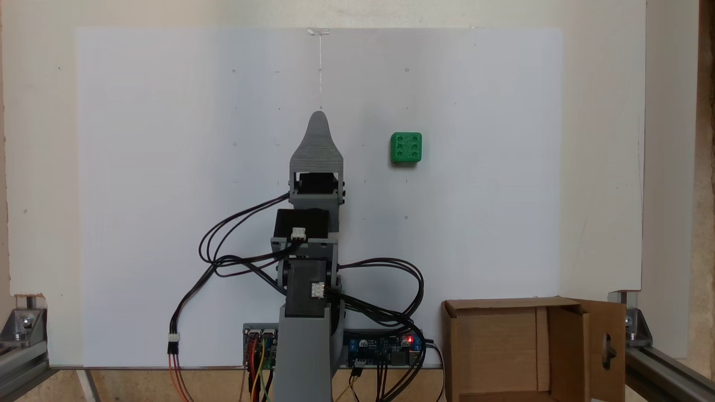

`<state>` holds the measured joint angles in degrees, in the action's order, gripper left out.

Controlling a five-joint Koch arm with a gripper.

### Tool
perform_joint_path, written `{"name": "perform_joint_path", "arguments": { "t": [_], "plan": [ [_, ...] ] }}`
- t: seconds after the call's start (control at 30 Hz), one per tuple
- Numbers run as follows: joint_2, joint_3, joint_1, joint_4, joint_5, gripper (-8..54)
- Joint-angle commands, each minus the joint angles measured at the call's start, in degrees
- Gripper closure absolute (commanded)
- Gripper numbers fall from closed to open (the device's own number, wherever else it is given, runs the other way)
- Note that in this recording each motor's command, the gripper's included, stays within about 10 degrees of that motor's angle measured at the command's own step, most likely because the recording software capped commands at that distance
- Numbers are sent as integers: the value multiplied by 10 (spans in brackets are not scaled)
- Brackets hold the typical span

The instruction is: Grasp a green dice and put it in the bin.

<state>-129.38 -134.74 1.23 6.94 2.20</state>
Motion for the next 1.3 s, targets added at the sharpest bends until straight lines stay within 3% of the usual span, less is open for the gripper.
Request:
{"name": "perform_joint_path", "arguments": {
  "t": [0.0,0.5,0.8,1.27],
  "plan": [
    [-45,67,8,93,-32,22],
    [273,512,173,628,-51,19],
    [288,569,189,770,33,-5],
    [362,628,250,744,216,-8]
  ]
}}
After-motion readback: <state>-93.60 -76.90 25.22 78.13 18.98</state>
